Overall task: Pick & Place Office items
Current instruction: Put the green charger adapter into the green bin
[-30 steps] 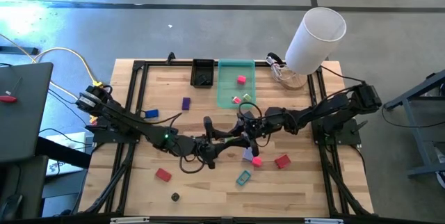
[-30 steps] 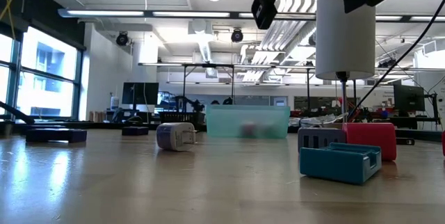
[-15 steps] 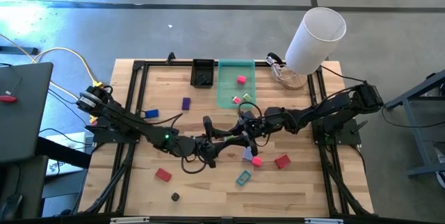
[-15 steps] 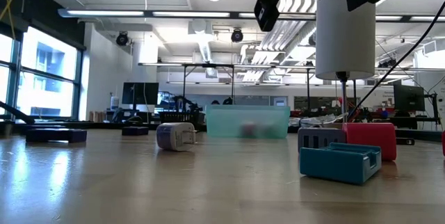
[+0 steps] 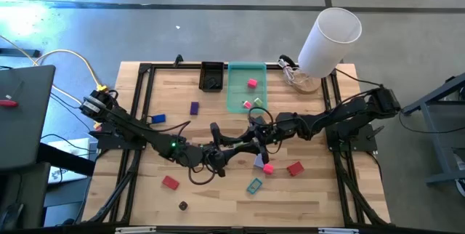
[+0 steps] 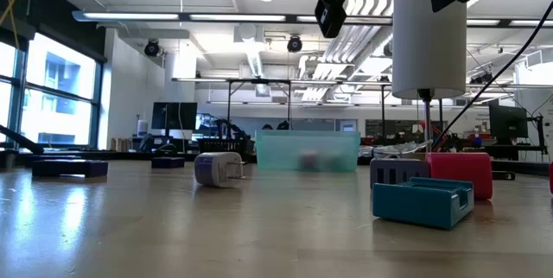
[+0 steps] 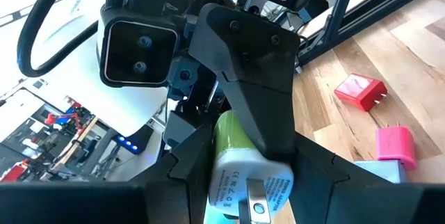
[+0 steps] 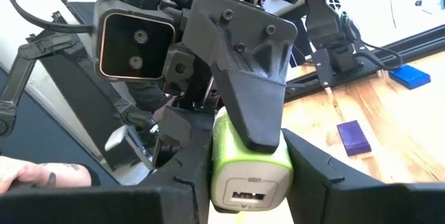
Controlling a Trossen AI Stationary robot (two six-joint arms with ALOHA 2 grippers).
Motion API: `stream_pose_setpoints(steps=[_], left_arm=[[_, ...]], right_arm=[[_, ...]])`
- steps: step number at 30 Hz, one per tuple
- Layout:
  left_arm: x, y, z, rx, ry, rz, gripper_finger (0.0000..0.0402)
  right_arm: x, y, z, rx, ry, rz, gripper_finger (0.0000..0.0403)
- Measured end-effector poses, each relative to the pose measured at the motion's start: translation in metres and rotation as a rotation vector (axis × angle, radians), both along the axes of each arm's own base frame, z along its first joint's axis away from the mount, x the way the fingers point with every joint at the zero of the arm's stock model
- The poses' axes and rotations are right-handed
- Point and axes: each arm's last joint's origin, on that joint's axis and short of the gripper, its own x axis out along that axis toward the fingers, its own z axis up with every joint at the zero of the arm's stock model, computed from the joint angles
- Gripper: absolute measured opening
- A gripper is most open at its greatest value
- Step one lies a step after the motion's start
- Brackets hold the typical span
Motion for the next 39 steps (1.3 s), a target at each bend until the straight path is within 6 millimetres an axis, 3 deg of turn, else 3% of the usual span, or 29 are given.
stream_pose_setpoints(steps=[21, 39], left_arm=[[-0.001, 0.001, -0.002, -0.036, 0.014, 0.009, 0.0139], [-0.001, 0.001, -0.003, -0.041, 0.014, 0.013, 0.014]], right_arm=[[-0.009, -0.003, 0.008, -0.066, 0.029, -0.057, 0.0121], [-0.011, -0.003, 0.004, -0.136, 0.071, -0.113, 0.0121]])
